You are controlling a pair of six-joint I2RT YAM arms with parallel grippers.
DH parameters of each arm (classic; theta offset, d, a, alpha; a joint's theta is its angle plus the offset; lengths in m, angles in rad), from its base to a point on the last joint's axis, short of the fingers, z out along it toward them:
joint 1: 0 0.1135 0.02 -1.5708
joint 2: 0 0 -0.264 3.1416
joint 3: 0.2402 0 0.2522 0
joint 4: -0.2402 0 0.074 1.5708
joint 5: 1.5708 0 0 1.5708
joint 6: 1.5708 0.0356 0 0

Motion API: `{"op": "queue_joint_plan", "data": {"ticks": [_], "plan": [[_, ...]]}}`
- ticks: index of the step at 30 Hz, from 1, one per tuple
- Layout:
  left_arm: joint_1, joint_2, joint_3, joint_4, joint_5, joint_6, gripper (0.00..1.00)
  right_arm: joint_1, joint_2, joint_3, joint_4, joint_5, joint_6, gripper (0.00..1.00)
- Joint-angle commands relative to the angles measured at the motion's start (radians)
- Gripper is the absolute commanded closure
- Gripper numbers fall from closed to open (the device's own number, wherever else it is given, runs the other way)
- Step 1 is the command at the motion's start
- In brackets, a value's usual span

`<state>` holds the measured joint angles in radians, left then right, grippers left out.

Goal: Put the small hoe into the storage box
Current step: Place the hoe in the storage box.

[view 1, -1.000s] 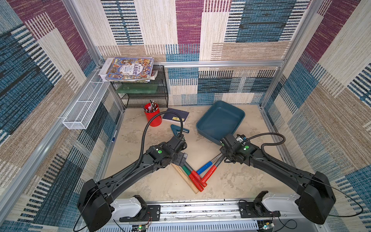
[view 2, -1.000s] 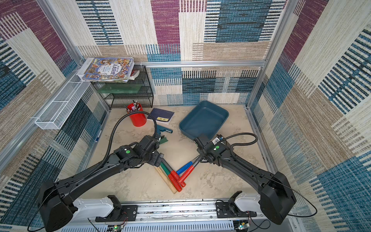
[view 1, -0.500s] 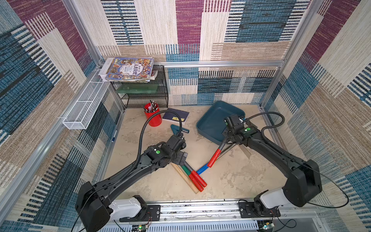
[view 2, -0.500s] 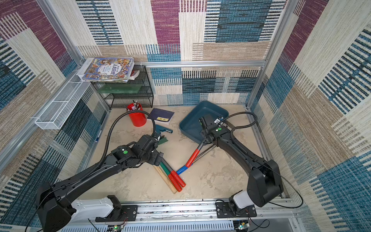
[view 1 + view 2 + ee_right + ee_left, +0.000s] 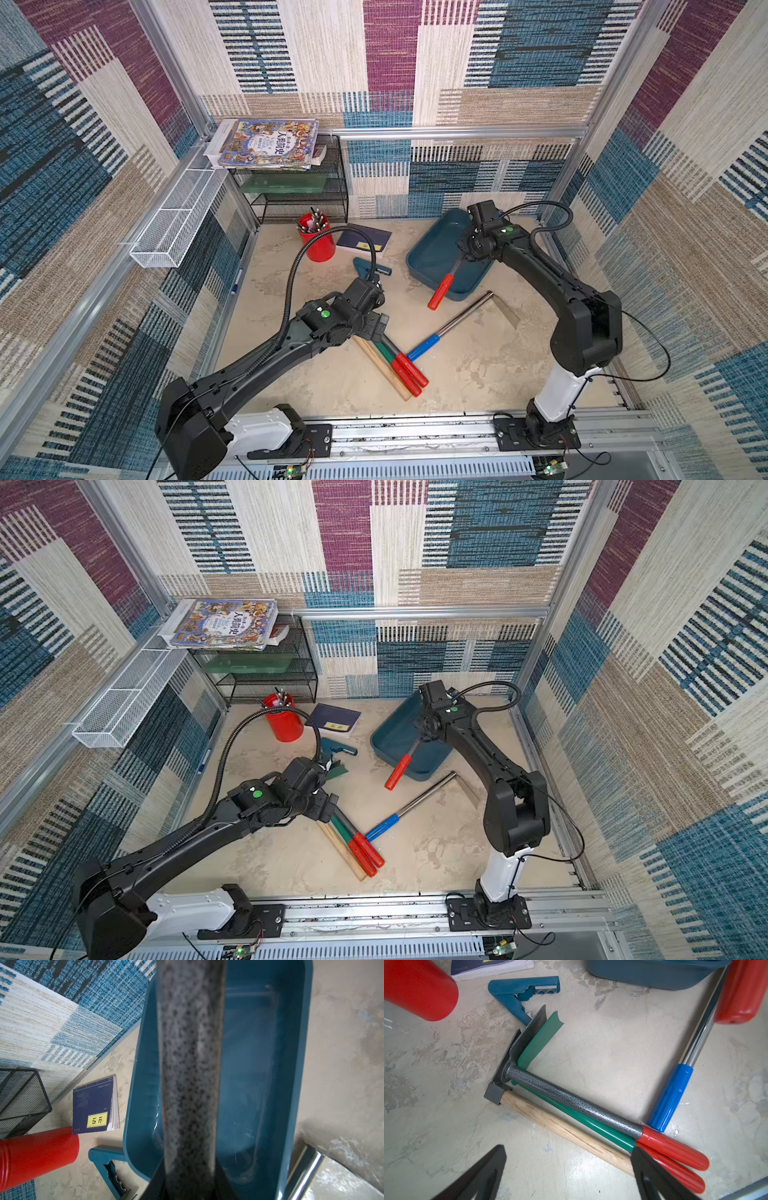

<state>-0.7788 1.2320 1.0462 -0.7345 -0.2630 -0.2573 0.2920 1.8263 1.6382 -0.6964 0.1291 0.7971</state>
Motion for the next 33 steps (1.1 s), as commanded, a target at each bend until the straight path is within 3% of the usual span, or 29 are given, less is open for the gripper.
{"op": "queue_joint_plan", "data": {"ticks": [1,15,33], "plan": [[0.000,-0.008,0.008,-0.034,-0.012,-0.004,0.02,-0.017,0.076,0.091,-0.025,-0.063,-0.040,1.00],[0.000,0.000,0.006,-0.038,0.005,-0.017,0.03,-0.067,0.335,0.357,-0.053,-0.138,-0.065,1.00],[-0.001,0.013,0.000,-0.038,0.005,-0.019,0.03,-0.092,0.581,0.546,-0.035,-0.240,-0.049,1.00]]}}
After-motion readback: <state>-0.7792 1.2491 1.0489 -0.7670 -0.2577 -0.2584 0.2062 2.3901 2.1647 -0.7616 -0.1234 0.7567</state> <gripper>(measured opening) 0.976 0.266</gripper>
